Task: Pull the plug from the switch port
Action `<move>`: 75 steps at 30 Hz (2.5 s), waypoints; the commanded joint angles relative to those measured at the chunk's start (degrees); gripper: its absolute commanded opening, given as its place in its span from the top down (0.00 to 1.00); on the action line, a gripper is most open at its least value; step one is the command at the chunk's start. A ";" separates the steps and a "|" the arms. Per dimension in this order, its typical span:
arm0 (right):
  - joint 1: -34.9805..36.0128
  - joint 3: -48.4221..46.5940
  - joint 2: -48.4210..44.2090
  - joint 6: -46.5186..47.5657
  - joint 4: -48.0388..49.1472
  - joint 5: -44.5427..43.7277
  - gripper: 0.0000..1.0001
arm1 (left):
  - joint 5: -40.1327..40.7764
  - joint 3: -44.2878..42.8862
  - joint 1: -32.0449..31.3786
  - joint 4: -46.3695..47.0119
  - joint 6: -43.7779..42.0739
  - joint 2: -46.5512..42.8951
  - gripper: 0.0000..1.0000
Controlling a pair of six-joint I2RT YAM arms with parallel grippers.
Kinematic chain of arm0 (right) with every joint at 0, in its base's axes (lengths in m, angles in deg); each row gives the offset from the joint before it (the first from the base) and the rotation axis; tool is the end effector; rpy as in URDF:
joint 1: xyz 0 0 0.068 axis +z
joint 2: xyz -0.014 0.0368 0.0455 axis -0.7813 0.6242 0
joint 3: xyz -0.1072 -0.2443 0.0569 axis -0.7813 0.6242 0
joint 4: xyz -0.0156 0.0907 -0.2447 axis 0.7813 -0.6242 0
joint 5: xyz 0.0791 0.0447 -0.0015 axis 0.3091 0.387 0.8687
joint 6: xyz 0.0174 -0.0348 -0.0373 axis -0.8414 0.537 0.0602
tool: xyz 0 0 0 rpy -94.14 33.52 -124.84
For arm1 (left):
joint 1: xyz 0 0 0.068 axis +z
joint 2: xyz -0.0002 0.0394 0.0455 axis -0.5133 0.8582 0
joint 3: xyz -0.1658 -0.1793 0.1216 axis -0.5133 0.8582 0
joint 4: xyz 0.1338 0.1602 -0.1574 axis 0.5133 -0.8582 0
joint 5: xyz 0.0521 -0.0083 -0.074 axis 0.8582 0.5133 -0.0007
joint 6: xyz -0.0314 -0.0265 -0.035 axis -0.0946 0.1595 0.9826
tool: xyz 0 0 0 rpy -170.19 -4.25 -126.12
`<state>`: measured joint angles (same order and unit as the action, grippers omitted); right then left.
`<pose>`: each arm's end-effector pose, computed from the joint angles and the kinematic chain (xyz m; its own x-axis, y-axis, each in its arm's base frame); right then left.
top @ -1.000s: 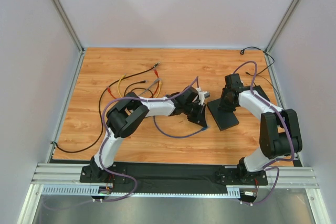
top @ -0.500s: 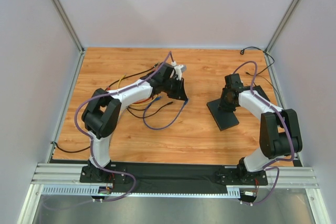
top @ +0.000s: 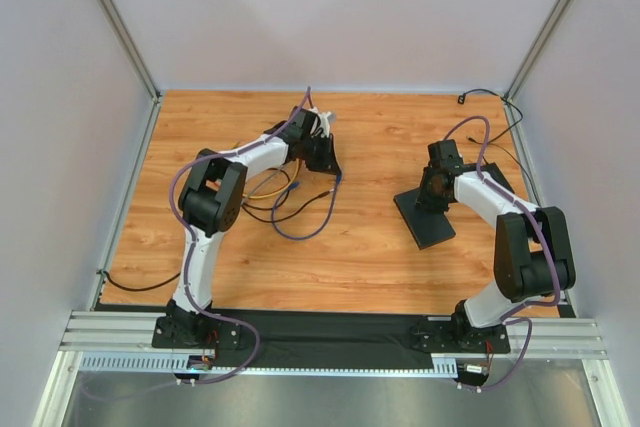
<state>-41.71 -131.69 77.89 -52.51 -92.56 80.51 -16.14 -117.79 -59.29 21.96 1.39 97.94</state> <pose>0.2914 0.0481 0.1804 -0.8926 0.2859 -0.3487 0.2592 0.9581 0.1220 0.4164 -0.2434 0.1687 -0.8842 0.0535 -0.4641 0.3510 0.7315 -0.5845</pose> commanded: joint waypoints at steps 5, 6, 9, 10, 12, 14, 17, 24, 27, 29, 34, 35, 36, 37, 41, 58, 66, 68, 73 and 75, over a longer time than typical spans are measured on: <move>0.00 2.12 2.73 0.38 -2.38 0.48 0.68 | 0.55 -2.61 3.27 -1.08 0.47 -0.29 0.88; 0.00 2.03 2.82 0.38 -2.38 0.57 0.68 | 0.64 -2.26 3.44 -1.26 0.21 -1.16 0.82; 0.08 1.86 3.17 0.47 -2.29 0.83 0.68 | 1.34 -1.47 3.71 -2.05 0.38 -3.53 0.66; 0.00 1.85 3.17 0.38 -2.29 0.83 0.68 | 1.43 -0.51 3.79 -1.79 0.73 -4.33 0.65; 0.08 1.94 3.17 0.38 -2.38 0.75 0.68 | 1.95 0.63 3.79 -1.52 1.09 -7.04 0.58; 0.08 1.94 3.08 0.38 -2.47 0.83 0.68 | 2.31 2.22 3.79 -1.35 1.70 -8.98 0.40; 0.08 1.42 2.82 0.38 -2.73 0.83 0.68 | 2.48 4.76 3.53 -0.21 2.31 -13.64 0.37; 0.00 -0.34 2.20 0.03 -4.57 0.13 0.68 | 0.38 12.58 -2.87 3.30 3.28 -22.08 0.45; 0.08 0.09 0.63 -0.14 -5.10 0.22 0.68 | -0.76 16.10 -5.95 5.94 4.68 -22.27 0.48; 0.43 0.18 -0.87 -0.32 -6.07 0.04 0.68 | -1.64 17.07 -8.42 8.66 5.83 -21.30 0.50; 0.70 0.97 -6.56 -3.22 -10.46 -3.73 0.68 | -4.54 11.73 -12.02 10.69 6.62 -14.72 0.61; 0.70 1.06 -7.72 -3.74 -11.16 -4.61 0.68 | -4.55 10.58 -12.46 10.52 6.45 -13.84 0.61; 0.70 1.24 -10.43 -4.53 -12.91 -6.36 0.68 | -4.63 8.14 -12.90 10.43 6.19 -11.91 0.62; 0.61 1.85 -11.93 -5.93 -13.62 -6.90 0.68 | -4.37 6.89 -13.25 10.26 5.75 -10.94 0.62; 0.00 4.22 -19.49 -9.11 -16.79 -9.79 0.70 | -3.76 -0.22 -13.52 7.98 6.01 -5.49 0.73; -6.77 18.02 -25.40 -22.29 -12.41 -10.60 1.00 | -2.35 -26.34 -15.62 -3.98 9.26 16.67 1.00; -8.61 19.08 -19.42 -22.21 -6.17 -5.94 1.00 | -4.27 -25.02 -16.51 -4.86 8.56 17.73 1.00; -8.79 18.29 -17.58 -22.21 -4.76 -4.97 1.00 | -4.98 -24.85 -16.77 -5.21 7.77 17.73 1.00; -9.14 14.87 -13.36 -21.86 -3.61 -4.18 1.00 | -6.74 -22.66 -17.47 -5.39 6.89 16.33 1.00; -9.14 12.59 -11.43 -21.33 -3.35 -4.09 1.00 | -7.01 -20.46 -18.00 -4.34 6.54 15.45 1.00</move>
<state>-50.58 -115.43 64.67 -73.47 -100.05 75.51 -19.83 -140.57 -75.59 18.01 8.76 116.04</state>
